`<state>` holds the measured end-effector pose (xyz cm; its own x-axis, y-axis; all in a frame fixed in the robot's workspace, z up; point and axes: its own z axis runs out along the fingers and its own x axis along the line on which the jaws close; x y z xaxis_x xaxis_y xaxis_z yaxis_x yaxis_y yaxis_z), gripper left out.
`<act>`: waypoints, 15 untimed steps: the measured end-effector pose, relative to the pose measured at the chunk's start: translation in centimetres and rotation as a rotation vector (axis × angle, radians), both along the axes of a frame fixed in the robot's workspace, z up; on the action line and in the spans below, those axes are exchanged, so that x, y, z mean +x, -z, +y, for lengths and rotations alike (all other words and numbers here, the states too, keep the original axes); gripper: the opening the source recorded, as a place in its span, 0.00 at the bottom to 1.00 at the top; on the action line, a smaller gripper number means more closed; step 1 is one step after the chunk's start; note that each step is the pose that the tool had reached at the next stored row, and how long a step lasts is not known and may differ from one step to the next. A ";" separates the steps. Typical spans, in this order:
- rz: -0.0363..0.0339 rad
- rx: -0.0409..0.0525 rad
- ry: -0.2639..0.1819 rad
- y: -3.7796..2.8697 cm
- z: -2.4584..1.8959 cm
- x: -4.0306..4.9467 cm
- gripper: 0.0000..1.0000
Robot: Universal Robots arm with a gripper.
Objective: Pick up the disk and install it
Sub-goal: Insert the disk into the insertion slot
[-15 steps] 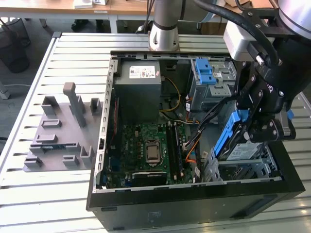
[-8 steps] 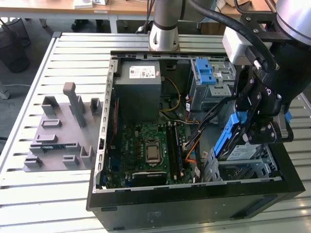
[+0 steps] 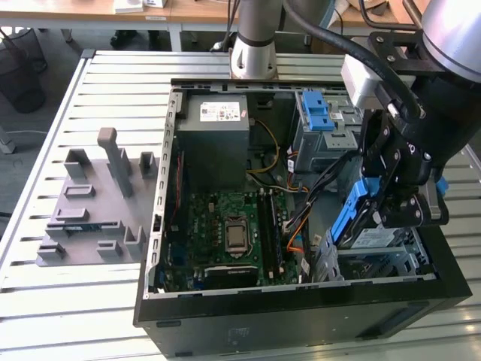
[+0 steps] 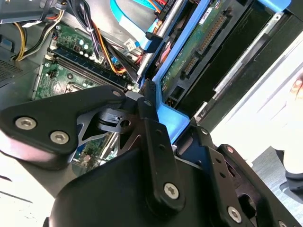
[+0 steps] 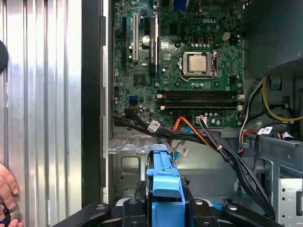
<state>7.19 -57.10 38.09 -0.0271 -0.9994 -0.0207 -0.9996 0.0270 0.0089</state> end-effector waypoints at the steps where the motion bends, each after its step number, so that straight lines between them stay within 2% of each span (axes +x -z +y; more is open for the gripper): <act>1: 0.0000 0.0000 0.000 0.08 0.00 0.00 0.36; 15: 0.0000 -0.0001 0.000 1.17 0.00 0.00 0.36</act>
<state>7.19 -57.11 36.91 -0.0272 -0.9994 -0.0206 -0.9996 0.0270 0.0090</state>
